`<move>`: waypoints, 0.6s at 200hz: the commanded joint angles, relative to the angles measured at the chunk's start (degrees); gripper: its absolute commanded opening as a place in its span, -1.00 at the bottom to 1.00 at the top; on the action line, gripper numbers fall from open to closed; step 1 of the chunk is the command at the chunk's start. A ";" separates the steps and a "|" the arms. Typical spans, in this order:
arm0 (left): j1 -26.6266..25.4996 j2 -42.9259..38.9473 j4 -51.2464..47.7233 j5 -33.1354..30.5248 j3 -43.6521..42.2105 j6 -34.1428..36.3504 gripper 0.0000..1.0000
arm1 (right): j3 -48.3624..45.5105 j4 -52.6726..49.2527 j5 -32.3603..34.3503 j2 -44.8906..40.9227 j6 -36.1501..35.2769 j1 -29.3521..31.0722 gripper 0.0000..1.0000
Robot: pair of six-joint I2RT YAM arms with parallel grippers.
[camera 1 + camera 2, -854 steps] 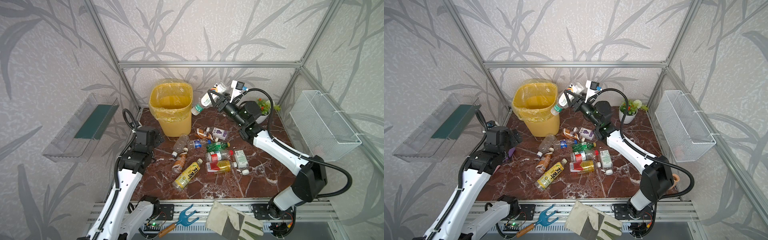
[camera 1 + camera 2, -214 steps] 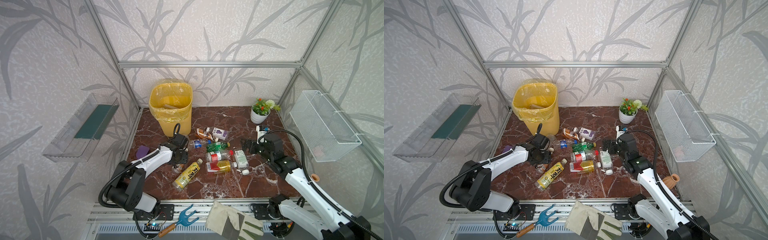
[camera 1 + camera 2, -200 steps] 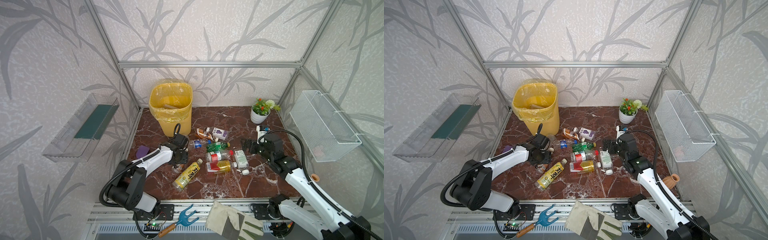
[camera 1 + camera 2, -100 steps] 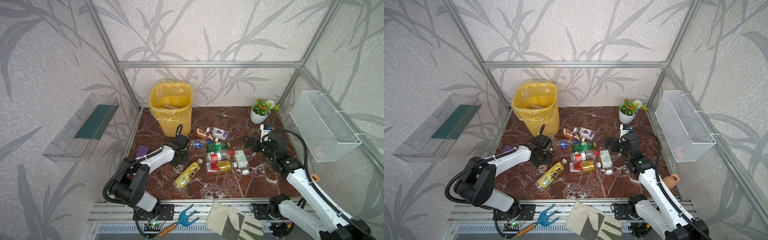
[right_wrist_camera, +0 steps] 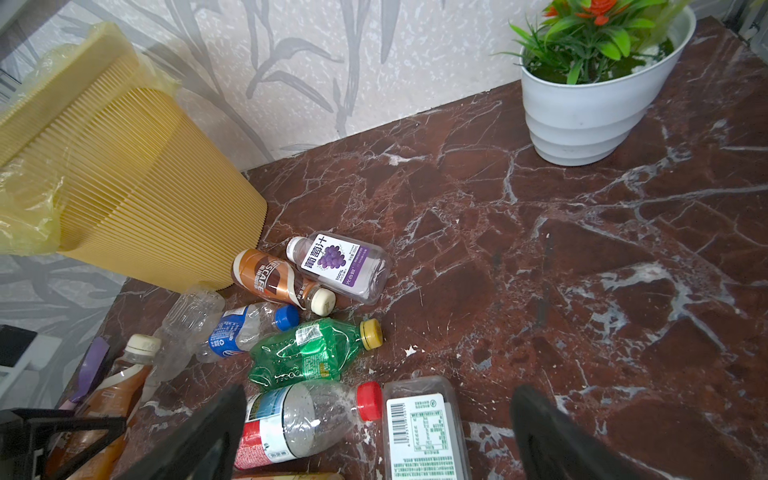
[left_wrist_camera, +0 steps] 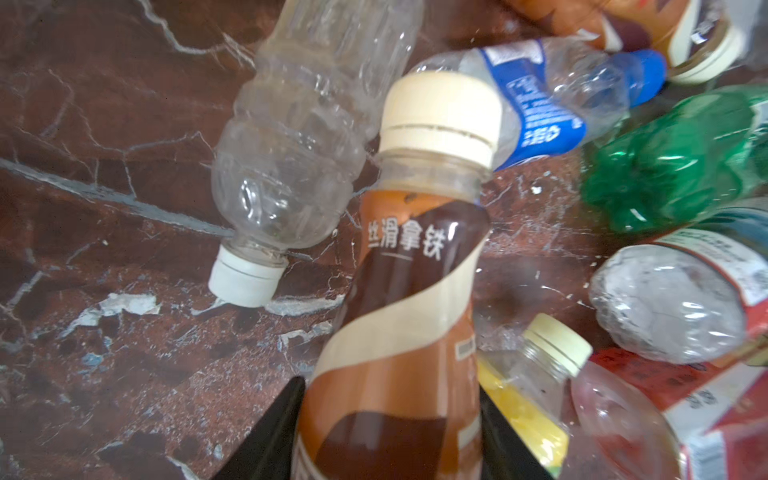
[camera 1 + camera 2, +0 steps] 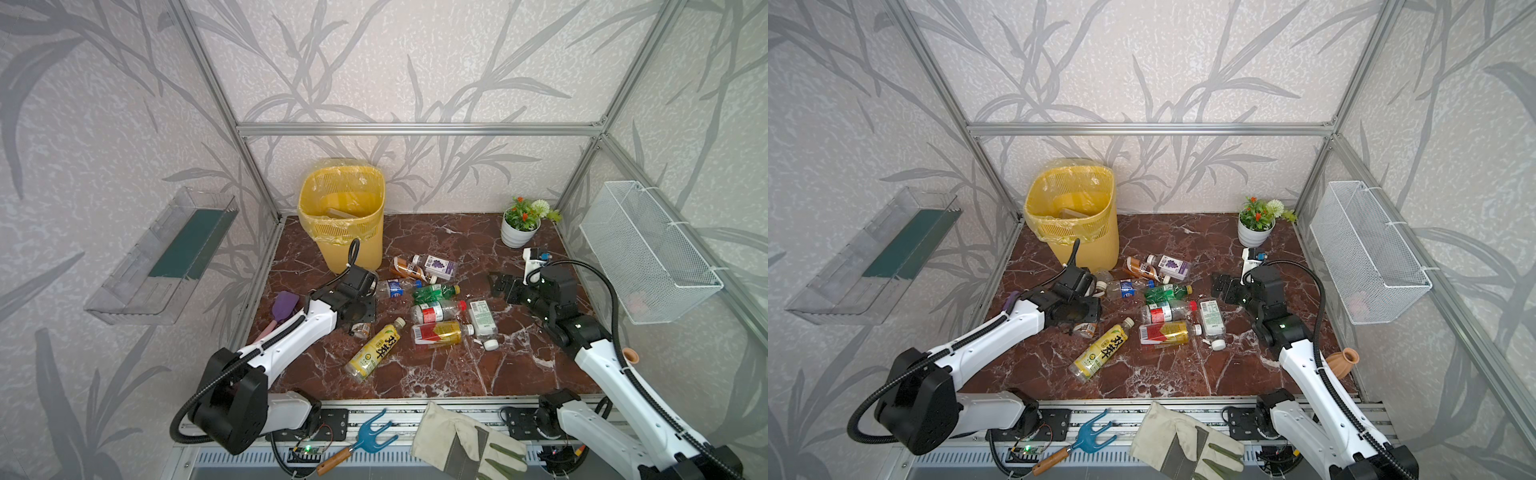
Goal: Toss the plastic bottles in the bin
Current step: 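Lower the left gripper onto the brown Nescafe bottle and grasp it, then lift the Nescafe bottle with the left gripper and release it into the bin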
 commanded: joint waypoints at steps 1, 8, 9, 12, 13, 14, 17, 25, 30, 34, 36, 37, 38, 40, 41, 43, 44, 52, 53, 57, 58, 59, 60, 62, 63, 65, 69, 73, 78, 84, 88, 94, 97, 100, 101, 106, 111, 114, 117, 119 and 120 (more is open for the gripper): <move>-1.35 -3.91 -2.58 -1.99 2.83 -0.65 0.10 | 0.51 1.16 -0.91 -0.53 0.29 -0.29 0.95; -1.99 -5.37 -2.67 -2.70 3.17 -0.61 0.10 | 0.58 1.23 -0.94 -0.53 0.25 -0.28 0.94; -2.04 -5.57 -2.68 -2.81 3.19 -0.63 0.10 | 0.55 1.27 -0.96 -0.53 0.25 -0.24 0.94; -2.36 -6.03 -2.68 -3.24 3.29 -0.65 0.10 | 0.56 1.31 -0.98 -0.61 0.25 -0.28 0.93; -2.45 -6.39 -2.68 -3.39 3.29 -0.65 0.10 | 0.59 1.31 -0.98 -0.61 0.25 -0.28 0.93; -2.58 -6.74 -2.59 -3.55 3.29 -0.70 0.10 | 0.56 1.32 -0.98 -0.62 0.25 -0.29 0.93; -2.96 -7.49 -2.52 -4.09 3.40 -0.74 0.10 | 0.47 1.38 -0.98 -0.62 0.32 -0.29 0.92; -4.10 -9.76 -2.05 -5.71 3.44 -0.44 0.10 | 0.38 1.66 -1.07 -0.78 0.41 -0.29 0.91; -4.77 -11.20 -1.56 -6.56 3.45 -0.17 0.11 | 0.22 1.91 -1.15 -0.88 0.42 -0.29 0.91; -5.34 -12.56 -1.15 -7.23 3.40 0.01 0.11 | 0.10 2.06 -1.16 -0.96 0.47 -0.29 0.90; -5.65 -13.20 -0.91 -7.75 3.40 0.15 0.11 | 0.05 2.18 -1.22 -0.97 0.50 -0.29 0.90; -5.76 -13.58 -0.78 -7.97 3.39 0.14 0.11 | 0.03 2.28 -1.19 -0.97 0.55 -0.29 0.90; -5.95 -13.89 -0.72 -8.22 3.43 0.18 0.11 | 0.01 2.28 -1.17 -0.97 0.58 -0.29 0.90; -6.24 -14.57 -0.52 -8.59 3.41 0.21 0.11 | -0.04 2.31 -1.16 -1.04 0.59 -0.29 0.90; -6.37 -14.92 -0.37 -8.88 3.35 0.26 0.11 | -0.06 2.34 -1.16 -1.05 0.60 -0.29 0.90; -6.72 -15.55 -0.16 -9.48 3.35 0.39 0.11 | -0.10 2.43 -1.27 -1.05 0.60 -0.29 0.90; -6.87 -15.89 -0.06 -9.76 3.36 0.39 0.12 | -0.09 2.44 -1.21 -1.06 0.64 -0.29 0.90; -7.93 -18.56 1.06 -11.67 3.28 0.86 0.12 | -0.17 2.61 -1.33 -1.06 0.69 -0.29 0.89; -8.00 -18.89 1.21 -11.91 3.28 0.94 0.12 | -0.22 2.58 -1.33 -1.06 0.69 -0.29 0.89; -8.47 -20.23 1.67 -12.87 3.22 1.09 0.11 | -0.18 2.64 -1.45 -0.98 0.82 -0.28 0.89; -8.53 -20.56 1.83 -13.12 3.21 1.14 0.12 | -0.18 2.64 -1.44 -0.93 0.80 -0.24 0.89; -8.61 -20.81 1.95 -13.38 3.25 1.17 0.12 | -0.17 2.64 -1.47 -0.91 0.79 -0.26 0.89; -8.78 -21.12 2.01 -13.51 3.27 1.22 0.12 | -0.17 2.64 -1.49 -0.89 0.78 -0.28 0.89; -9.04 -21.74 2.16 -14.16 3.35 1.33 0.12 | -0.22 2.66 -1.57 -0.88 0.78 -0.28 0.89; -9.17 -22.06 2.29 -14.43 3.41 1.39 0.12 | -0.19 2.69 -1.63 -0.88 0.82 -0.29 0.89; -9.38 -22.63 2.43 -14.96 3.38 1.57 0.12 | -0.24 2.72 -1.67 -0.82 0.85 -0.29 0.89; -9.74 -23.78 2.74 -15.99 3.56 1.88 0.12 | -0.26 2.72 -1.83 -0.71 0.92 -0.24 0.88; -10.20 -24.82 2.84 -17.22 3.88 2.21 0.11 | -0.20 2.81 -1.98 -0.62 0.95 -0.24 0.88; -10.93 -26.00 3.05 -18.59 4.33 2.97 0.10 | -0.24 2.89 -2.16 -0.53 1.10 -0.20 0.87; -11.78 -27.18 3.41 -20.45 5.01 4.00 0.10 | -0.23 2.99 -2.36 -0.43 1.24 -0.20 0.86; -12.30 -27.89 3.80 -21.57 5.61 4.96 0.09 | -0.23 3.06 -2.43 -0.29 1.36 -0.19 0.86; -13.09 -28.78 4.72 -23.10 6.65 6.72 0.09 | -0.17 3.23 -2.60 -0.18 1.39 -0.20 0.85; -13.47 -29.18 5.28 -23.80 7.28 8.06 0.09 | -0.19 3.37 -2.69 -0.11 1.51 -0.20 0.85; -13.71 -29.38 5.84 -24.38 7.89 9.30 0.09 | -0.18 3.45 -2.67 -0.05 1.60 -0.20 0.84; -13.75 -29.44 6.02 -24.51 8.10 9.68 0.09 | -0.17 3.44 -2.70 -0.07 1.63 -0.20 0.84; -14.14 -29.79 6.99 -25.42 9.27 11.63 0.08 | -0.22 3.64 -2.86 0.12 1.72 -0.20 0.84; -14.23 -29.78 8.00 -26.17 10.44 13.85 0.08 | -0.21 3.75 -3.00 0.25 1.80 -0.20 0.84; -14.22 -29.77 8.75 -26.52 11.16 15.38 0.08 | -0.13 3.83 -3.09 0.33 1.83 -0.20 0.84; -14.22 -29.77 9.51 -26.68 11.84 16.75 0.08 | -0.09 3.81 -3.17 0.41 1.84 -0.20 0.83; -14.24 -29.77 10.06 -26.94 12.28 17.80 0.08 | -0.15 3.81 -3.18 0.43 1.83 -0.20 0.83; -14.23 -29.77 10.33 -27.02 12.49 18.33 0.08 | -0.16 3.79 -3.18 0.43 1.88 -0.16 0.83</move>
